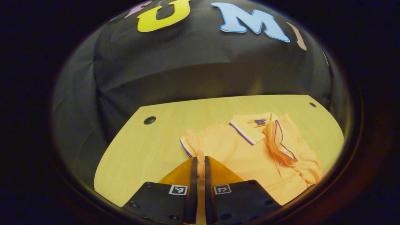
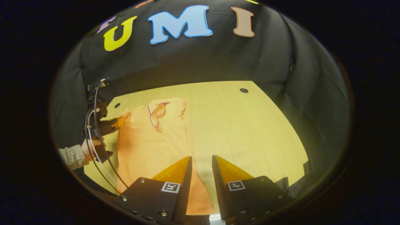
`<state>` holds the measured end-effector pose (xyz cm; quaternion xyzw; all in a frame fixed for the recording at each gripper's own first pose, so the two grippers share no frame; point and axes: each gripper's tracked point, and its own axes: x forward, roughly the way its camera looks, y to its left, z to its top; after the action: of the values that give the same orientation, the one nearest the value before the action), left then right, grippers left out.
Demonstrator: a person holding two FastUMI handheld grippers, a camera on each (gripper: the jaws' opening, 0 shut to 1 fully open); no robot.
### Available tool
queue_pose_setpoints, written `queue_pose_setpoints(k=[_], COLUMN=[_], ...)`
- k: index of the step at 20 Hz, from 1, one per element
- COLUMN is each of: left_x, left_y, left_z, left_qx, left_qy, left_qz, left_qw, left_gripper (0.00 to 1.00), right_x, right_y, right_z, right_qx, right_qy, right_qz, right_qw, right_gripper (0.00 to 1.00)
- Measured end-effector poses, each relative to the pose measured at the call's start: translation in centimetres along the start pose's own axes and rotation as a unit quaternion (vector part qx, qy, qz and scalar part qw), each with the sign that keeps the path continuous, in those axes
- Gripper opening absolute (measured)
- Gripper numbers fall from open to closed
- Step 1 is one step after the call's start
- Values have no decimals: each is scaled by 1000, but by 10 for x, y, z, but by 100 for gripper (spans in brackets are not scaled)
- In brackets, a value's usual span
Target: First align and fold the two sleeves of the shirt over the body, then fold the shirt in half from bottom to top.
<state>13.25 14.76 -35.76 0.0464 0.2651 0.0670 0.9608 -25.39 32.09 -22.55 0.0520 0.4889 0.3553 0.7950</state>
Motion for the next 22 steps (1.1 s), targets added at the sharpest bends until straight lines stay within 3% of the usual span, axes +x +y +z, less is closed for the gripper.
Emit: queue_pose_setpoints(k=[9, 14, 16, 21, 22], left_x=[-14, -14, -15, -31, -38], left_y=[-125, -154, -158, -152, -148], left_z=[15, -1, -4, -11, -14], left_qx=[67, 84, 76, 51, 46], left_qy=[-17, 9, 21, 41, 45], left_qz=[-109, -126, -134, -144, -145], left_qw=[992, 988, 988, 987, 987], left_gripper=[17, 19, 27, 100, 100], right_x=[0, -2, -1, 5, 8], right_y=[-13, -24, -28, -29, -27], right_z=[-8, -16, -19, -24, -25], right_qx=[27, 50, 56, 54, 49], right_qy=[-1, 3, 5, 16, 19], right_qz=[-3, -5, -6, 3, 7], right_qw=[1000, 999, 998, 998, 999], right_gripper=[40, 40, 40, 40, 40])
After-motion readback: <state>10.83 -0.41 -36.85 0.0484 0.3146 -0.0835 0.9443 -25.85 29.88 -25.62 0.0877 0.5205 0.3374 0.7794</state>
